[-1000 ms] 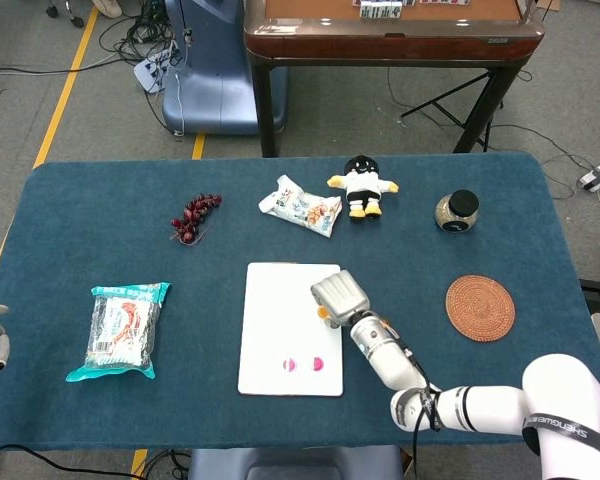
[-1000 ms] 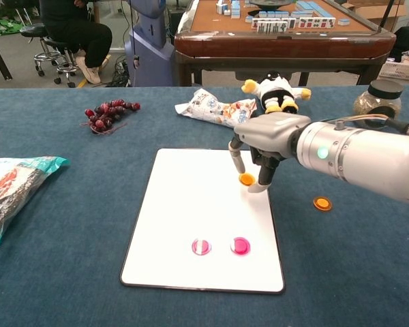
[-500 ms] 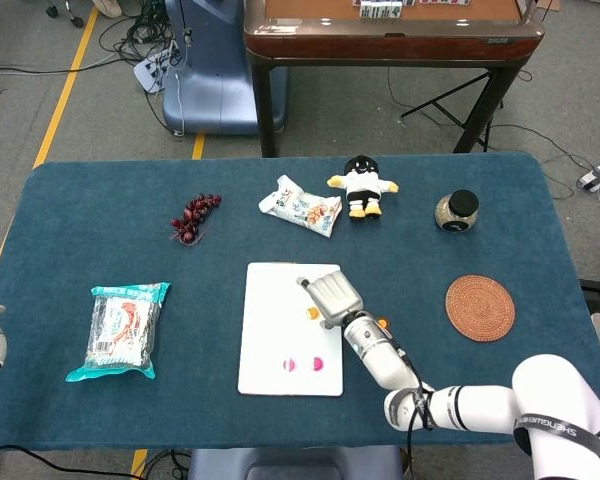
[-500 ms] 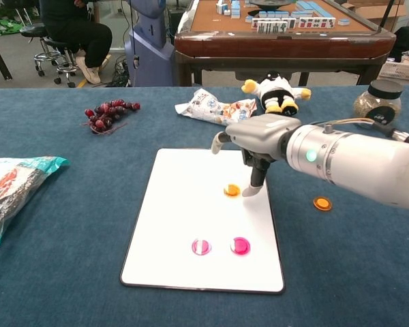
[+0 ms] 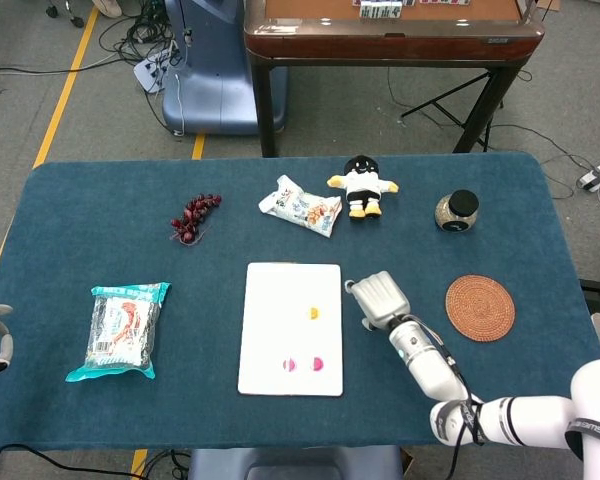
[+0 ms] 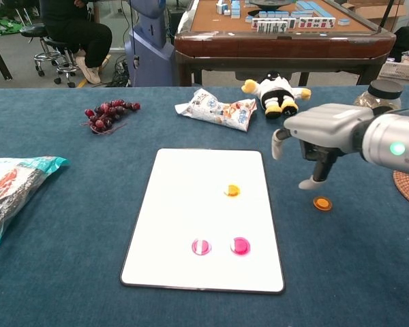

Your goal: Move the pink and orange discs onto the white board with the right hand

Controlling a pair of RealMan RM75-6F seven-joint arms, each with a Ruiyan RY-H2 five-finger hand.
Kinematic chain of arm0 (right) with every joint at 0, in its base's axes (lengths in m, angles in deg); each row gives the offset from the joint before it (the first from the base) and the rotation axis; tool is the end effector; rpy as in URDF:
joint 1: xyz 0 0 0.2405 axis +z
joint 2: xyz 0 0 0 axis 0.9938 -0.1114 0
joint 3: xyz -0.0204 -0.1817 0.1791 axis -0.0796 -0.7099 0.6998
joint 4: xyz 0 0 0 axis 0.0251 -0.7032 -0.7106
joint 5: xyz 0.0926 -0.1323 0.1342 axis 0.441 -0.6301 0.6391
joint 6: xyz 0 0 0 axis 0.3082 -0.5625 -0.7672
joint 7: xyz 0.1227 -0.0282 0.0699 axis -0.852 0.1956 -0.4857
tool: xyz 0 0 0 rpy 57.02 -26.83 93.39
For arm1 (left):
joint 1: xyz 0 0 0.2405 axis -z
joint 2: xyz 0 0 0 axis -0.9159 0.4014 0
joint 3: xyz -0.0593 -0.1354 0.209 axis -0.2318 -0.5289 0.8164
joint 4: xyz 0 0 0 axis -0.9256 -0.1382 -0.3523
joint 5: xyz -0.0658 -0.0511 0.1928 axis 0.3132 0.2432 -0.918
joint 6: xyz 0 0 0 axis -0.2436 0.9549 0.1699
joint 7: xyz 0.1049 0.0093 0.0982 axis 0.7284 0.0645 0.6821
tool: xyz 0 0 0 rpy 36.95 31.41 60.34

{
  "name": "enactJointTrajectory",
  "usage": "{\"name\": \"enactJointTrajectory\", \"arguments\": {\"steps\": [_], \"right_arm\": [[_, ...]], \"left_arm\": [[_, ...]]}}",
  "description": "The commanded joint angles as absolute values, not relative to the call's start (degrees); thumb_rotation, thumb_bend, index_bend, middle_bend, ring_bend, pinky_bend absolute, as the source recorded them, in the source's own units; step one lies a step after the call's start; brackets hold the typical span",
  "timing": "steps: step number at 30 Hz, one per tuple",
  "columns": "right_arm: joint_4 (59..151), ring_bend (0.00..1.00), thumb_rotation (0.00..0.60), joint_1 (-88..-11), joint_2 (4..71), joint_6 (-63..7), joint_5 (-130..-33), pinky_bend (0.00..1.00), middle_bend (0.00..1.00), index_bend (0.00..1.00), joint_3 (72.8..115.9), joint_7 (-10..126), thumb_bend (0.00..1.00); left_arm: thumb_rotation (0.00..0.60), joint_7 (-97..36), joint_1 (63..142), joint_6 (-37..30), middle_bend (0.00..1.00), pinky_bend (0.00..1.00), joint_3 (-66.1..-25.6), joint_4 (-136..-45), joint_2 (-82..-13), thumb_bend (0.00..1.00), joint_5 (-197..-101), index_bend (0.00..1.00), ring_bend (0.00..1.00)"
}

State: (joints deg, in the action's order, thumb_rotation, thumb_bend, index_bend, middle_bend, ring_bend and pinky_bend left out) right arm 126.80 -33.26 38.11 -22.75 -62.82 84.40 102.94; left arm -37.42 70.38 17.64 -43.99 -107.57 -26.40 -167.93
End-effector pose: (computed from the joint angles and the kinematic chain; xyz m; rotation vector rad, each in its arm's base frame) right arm -0.1517 -0.3204 -0.0153 2.0125 -0.7745 0.5323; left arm -0.3339 0.1891 0.1946 -1.2297 -0.9118 -0.9129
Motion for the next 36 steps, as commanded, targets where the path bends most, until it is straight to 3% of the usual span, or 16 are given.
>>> {"name": "enactJointTrajectory", "arguments": {"steps": [1, 18, 36], "right_arm": [[128.0, 1.0, 0.6, -34.6, 36.7, -23.6, -63.7, 1.0, 1.0, 0.32, 82.8, 103.3, 0.18], [127.2, 1.0, 0.6, -40.0, 34.4, -24.2, -68.7, 1.0, 1.0, 0.35, 79.5, 100.0, 0.19], [121.7, 1.0, 0.6, -41.2, 38.1, -20.2, -68.9, 1.0, 1.0, 0.38, 81.0, 98.4, 0.21]], "left_arm": [[0.6, -37.4, 70.5, 17.6, 0.52, 0.59, -43.9, -107.5, -26.5, 0.49, -168.1, 0.4, 0.44], [0.6, -36.7, 70.7, 17.4, 0.52, 0.59, -43.6, -107.7, -26.8, 0.49, -168.6, 0.4, 0.44], [0.6, -37.0, 70.6, 17.5, 0.52, 0.59, -43.7, -107.7, -26.7, 0.49, -168.2, 0.4, 0.44]]}}
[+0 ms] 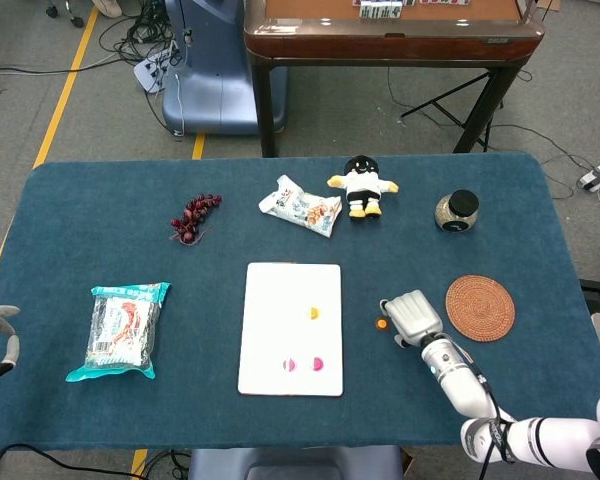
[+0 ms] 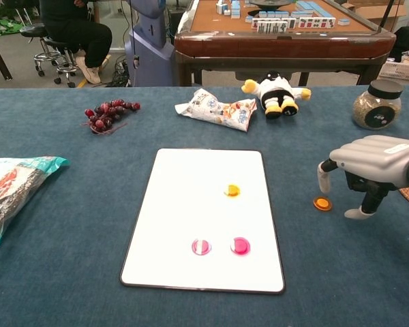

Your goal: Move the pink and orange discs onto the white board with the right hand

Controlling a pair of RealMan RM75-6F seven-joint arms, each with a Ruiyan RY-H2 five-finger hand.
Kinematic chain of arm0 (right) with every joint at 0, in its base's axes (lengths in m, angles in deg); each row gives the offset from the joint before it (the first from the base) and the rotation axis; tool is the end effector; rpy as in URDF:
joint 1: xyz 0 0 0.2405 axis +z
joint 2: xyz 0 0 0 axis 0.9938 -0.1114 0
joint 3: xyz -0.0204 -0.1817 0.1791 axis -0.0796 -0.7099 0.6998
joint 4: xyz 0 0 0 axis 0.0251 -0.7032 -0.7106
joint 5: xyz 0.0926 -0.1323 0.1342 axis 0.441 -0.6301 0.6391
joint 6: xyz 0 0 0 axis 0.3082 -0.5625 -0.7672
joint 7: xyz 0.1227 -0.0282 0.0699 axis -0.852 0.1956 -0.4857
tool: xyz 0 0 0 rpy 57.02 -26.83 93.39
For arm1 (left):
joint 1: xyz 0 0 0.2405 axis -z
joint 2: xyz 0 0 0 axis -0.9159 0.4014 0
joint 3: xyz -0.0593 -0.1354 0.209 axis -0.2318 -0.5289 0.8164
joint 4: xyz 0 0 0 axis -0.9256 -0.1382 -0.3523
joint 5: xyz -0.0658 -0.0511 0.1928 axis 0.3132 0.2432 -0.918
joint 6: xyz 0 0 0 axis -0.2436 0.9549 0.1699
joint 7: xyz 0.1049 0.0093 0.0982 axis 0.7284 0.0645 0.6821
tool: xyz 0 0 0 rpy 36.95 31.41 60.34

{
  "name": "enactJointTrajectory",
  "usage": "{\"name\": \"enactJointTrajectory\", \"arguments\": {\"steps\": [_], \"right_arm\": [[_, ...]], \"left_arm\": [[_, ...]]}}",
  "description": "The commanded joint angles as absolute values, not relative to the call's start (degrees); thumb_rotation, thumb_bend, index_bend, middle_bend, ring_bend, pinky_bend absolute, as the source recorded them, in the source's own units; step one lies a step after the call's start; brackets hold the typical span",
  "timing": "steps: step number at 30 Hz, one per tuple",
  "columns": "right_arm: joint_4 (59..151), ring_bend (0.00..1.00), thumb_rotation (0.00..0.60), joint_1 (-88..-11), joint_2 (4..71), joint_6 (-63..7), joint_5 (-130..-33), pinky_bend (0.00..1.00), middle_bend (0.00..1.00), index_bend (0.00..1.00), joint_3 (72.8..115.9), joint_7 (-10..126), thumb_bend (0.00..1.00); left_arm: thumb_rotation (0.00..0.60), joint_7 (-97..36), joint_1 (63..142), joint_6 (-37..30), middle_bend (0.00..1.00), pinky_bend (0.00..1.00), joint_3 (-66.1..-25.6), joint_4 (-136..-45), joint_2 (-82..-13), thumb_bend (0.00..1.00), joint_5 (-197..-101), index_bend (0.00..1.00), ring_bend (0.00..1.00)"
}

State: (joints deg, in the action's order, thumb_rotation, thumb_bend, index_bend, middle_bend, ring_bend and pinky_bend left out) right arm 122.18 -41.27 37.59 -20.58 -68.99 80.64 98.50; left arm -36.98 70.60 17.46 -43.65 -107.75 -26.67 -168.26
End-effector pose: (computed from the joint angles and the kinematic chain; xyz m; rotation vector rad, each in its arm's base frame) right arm -0.2140 -0.2966 -0.0150 2.0013 -0.8332 0.4289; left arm -0.3324 0.1893 0.1909 -1.2425 -0.9156 -0.9114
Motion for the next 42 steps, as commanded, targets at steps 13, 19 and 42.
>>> {"name": "enactJointTrajectory", "arguments": {"steps": [13, 19, 42], "right_arm": [[119.4, 1.0, 0.6, -40.9, 40.7, -19.1, -68.8, 1.0, 1.0, 0.39, 82.2, 99.2, 0.22], [118.7, 1.0, 0.6, -41.0, 41.0, -18.8, -68.6, 1.0, 1.0, 0.4, 82.6, 99.2, 0.23], [116.7, 1.0, 0.6, -41.5, 42.7, -18.7, -69.8, 1.0, 1.0, 0.48, 83.2, 99.2, 0.25]], "left_arm": [[0.6, -37.8, 70.4, 17.7, 0.52, 0.59, -43.8, -107.8, -26.3, 0.49, -168.0, 0.4, 0.44], [0.6, -37.6, 70.5, 17.6, 0.52, 0.59, -43.7, -107.8, -26.3, 0.49, -168.3, 0.4, 0.44], [0.6, -38.0, 70.4, 17.7, 0.52, 0.59, -43.8, -107.9, -26.2, 0.49, -168.1, 0.4, 0.44]]}}
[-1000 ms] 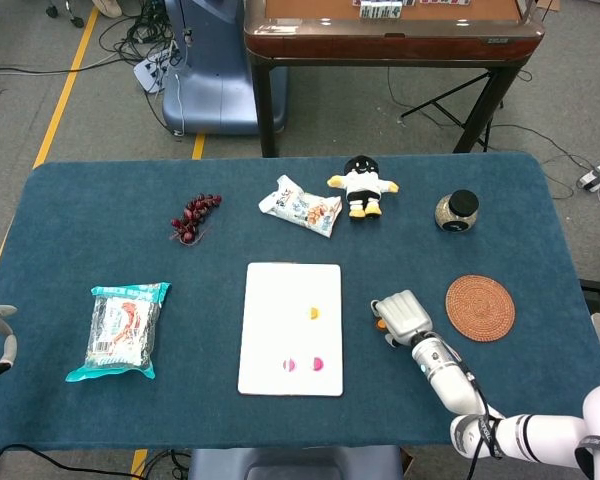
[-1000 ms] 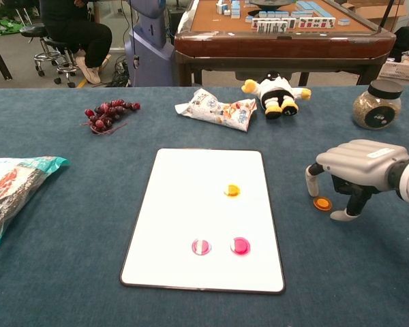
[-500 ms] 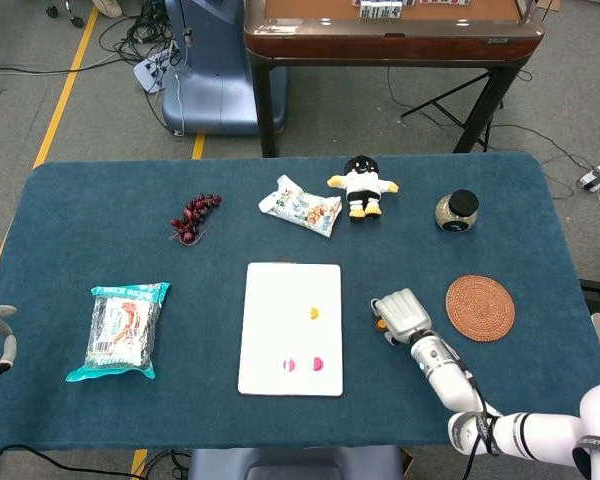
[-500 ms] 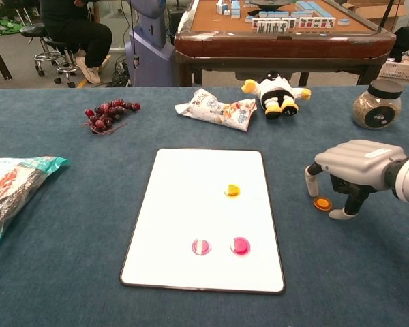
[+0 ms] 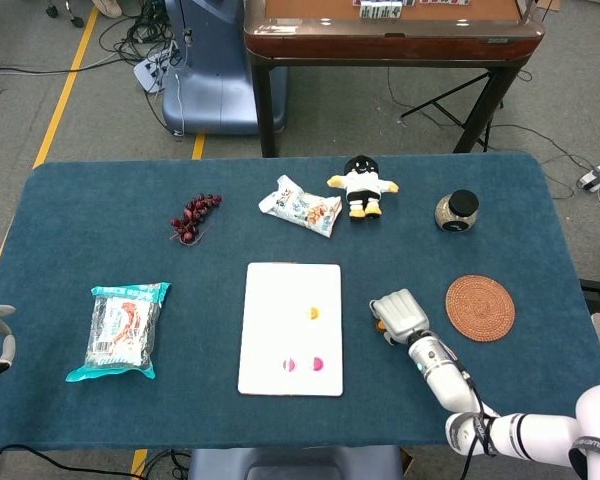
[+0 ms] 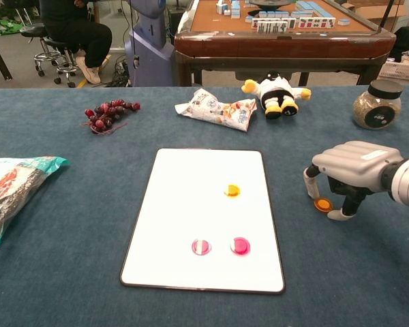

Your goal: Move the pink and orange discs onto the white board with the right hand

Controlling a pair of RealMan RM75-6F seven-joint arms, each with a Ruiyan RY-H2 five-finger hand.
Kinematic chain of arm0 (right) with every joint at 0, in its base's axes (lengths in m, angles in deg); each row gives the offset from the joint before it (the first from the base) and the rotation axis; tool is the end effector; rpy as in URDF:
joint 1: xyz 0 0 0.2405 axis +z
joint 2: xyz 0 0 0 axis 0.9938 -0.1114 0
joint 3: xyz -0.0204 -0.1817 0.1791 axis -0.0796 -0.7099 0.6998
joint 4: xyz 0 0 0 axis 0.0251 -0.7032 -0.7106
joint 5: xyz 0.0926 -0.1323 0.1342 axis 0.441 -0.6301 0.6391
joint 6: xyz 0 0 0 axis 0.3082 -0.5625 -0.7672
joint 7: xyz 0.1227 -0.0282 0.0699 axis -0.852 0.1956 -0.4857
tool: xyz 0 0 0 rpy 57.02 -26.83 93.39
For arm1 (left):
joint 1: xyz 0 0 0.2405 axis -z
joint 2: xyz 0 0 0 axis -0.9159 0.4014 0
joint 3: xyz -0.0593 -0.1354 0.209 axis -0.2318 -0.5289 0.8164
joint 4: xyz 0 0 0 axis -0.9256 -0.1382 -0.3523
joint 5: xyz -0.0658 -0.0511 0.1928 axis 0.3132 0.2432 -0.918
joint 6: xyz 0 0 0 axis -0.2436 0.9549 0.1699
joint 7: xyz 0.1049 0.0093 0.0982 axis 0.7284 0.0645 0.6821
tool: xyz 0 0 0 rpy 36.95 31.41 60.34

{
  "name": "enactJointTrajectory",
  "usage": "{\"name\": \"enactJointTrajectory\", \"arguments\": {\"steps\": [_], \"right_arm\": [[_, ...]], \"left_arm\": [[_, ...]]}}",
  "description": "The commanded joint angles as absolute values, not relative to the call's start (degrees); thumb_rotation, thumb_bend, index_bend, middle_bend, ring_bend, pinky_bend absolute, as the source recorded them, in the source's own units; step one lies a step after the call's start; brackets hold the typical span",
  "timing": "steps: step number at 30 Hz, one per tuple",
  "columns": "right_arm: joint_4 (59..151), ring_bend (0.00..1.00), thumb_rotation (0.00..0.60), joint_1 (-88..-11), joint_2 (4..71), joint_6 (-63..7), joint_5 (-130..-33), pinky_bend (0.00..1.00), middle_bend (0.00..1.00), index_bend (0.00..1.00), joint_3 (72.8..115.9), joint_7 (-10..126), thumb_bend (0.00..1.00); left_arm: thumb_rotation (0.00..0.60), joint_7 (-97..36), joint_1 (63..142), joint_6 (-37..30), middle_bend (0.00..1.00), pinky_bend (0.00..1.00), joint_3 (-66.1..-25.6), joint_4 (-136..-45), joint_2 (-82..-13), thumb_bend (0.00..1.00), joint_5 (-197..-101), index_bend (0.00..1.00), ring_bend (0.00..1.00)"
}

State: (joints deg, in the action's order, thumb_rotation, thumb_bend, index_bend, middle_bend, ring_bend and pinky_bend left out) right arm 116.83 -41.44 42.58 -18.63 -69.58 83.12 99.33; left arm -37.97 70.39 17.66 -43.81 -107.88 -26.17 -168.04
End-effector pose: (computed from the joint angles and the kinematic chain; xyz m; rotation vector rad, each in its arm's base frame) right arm -0.2077 -0.3048 -0.0374 2.0089 -0.8211 0.4500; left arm -0.3331 0.1885 0.1947 -1.2298 -0.9206 -0.9205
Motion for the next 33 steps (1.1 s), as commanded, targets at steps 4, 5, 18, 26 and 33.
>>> {"name": "enactJointTrajectory", "arguments": {"steps": [4, 5, 18, 26, 33], "right_arm": [[116.6, 1.0, 0.6, -41.7, 42.7, -18.7, -70.3, 1.0, 1.0, 0.52, 83.3, 98.9, 0.26], [116.7, 1.0, 0.6, -41.8, 42.6, -18.7, -70.3, 1.0, 1.0, 0.53, 83.3, 98.8, 0.27], [121.9, 1.0, 0.6, -41.2, 39.6, -20.4, -72.0, 1.0, 1.0, 0.54, 86.0, 98.5, 0.27], [124.7, 1.0, 0.6, -37.4, 40.7, -20.7, -69.0, 1.0, 1.0, 0.54, 89.3, 103.6, 0.27], [125.9, 1.0, 0.6, -33.6, 43.4, -20.8, -65.2, 1.0, 1.0, 0.54, 91.2, 107.9, 0.27]], "left_arm": [[0.6, -38.0, 70.4, 17.7, 0.52, 0.59, -43.8, -107.9, -26.2, 0.49, -168.1, 0.4, 0.44], [0.6, -38.0, 70.4, 17.7, 0.52, 0.59, -43.8, -107.9, -26.2, 0.49, -168.1, 0.4, 0.44], [0.6, -37.4, 70.5, 17.5, 0.52, 0.59, -43.6, -108.0, -26.4, 0.49, -168.3, 0.4, 0.44], [0.6, -38.0, 70.4, 17.7, 0.52, 0.59, -43.9, -107.9, -26.2, 0.49, -167.8, 0.4, 0.44], [0.6, -38.6, 70.1, 18.0, 0.52, 0.59, -44.2, -107.9, -25.9, 0.49, -167.4, 0.4, 0.44]]}}
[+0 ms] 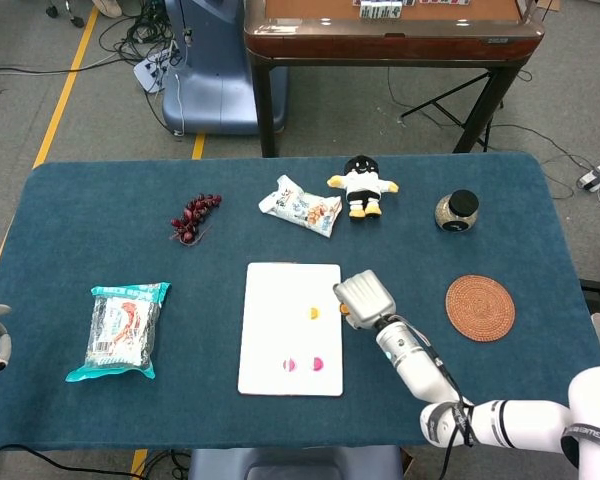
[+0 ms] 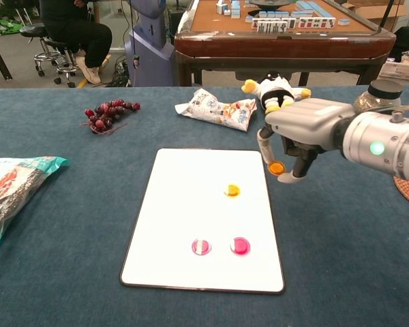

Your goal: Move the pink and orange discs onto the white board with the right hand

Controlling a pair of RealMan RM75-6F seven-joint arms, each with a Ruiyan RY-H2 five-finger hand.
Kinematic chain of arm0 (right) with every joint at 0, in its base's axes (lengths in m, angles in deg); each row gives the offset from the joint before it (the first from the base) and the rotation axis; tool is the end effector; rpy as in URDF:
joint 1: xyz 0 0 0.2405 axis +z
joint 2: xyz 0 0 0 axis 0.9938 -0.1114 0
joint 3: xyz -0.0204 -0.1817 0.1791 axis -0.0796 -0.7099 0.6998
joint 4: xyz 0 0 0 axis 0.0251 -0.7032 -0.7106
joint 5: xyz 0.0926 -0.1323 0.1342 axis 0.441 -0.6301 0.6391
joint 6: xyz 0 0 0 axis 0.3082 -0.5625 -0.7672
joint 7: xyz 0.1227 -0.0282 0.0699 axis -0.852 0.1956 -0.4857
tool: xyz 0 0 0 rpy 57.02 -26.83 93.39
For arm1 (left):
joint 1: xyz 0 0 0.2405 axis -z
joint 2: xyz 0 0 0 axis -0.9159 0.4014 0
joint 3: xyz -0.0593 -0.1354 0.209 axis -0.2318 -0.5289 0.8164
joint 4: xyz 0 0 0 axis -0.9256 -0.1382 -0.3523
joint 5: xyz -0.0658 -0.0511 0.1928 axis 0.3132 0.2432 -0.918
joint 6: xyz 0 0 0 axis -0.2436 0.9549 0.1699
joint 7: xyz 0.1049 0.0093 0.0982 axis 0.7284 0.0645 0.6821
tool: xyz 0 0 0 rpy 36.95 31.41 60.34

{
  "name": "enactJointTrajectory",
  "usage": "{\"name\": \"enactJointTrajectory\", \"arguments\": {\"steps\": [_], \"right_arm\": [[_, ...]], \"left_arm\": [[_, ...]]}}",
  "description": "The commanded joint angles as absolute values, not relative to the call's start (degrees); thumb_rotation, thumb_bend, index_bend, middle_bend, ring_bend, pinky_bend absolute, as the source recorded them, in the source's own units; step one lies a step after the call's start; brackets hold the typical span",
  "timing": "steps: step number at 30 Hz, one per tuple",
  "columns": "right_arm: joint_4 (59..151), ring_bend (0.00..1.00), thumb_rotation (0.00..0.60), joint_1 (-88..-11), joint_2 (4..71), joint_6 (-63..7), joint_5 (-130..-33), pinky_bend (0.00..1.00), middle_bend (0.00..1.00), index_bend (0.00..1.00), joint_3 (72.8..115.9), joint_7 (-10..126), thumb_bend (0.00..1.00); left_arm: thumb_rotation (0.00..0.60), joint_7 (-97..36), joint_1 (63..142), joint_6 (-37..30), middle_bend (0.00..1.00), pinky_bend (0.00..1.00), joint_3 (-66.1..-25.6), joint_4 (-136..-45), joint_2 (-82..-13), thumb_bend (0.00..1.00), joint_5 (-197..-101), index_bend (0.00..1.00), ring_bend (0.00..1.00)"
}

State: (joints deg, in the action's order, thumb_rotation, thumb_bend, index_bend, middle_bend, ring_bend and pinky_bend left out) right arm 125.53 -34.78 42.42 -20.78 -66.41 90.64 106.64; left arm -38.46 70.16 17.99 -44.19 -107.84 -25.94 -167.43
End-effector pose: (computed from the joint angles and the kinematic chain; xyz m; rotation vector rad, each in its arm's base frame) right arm -0.1197 -0.3229 -0.0310 2.0344 -0.7301 0.6388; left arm -0.3345 0.1883 0.1986 -1.2099 -0.9186 -0.9249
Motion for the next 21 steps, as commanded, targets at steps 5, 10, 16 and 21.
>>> {"name": "enactJointTrajectory", "arguments": {"steps": [5, 10, 16, 21], "right_arm": [[125.6, 1.0, 0.6, -31.2, 45.5, -21.0, -62.7, 1.0, 1.0, 0.54, 91.9, 110.5, 0.27], [124.7, 1.0, 0.6, -29.3, 47.5, -20.8, -60.6, 1.0, 1.0, 0.54, 92.5, 111.2, 0.27], [122.6, 1.0, 0.6, -27.3, 49.8, -20.5, -58.4, 1.0, 1.0, 0.54, 93.3, 111.3, 0.27], [119.8, 1.0, 0.6, -25.1, 51.7, -19.4, -56.6, 1.0, 1.0, 0.54, 94.3, 111.4, 0.27]], "left_arm": [[0.6, -39.1, 70.0, 18.1, 0.52, 0.59, -44.4, -107.9, -25.6, 0.49, -167.2, 0.4, 0.44], [0.6, -39.5, 69.9, 18.0, 0.52, 0.59, -44.4, -107.9, -25.4, 0.49, -167.1, 0.4, 0.44], [0.6, -39.6, 69.9, 18.0, 0.52, 0.59, -44.4, -107.9, -25.3, 0.49, -167.2, 0.4, 0.44], [0.6, -39.7, 69.8, 18.1, 0.52, 0.59, -44.3, -108.0, -25.2, 0.49, -167.2, 0.4, 0.44]]}}
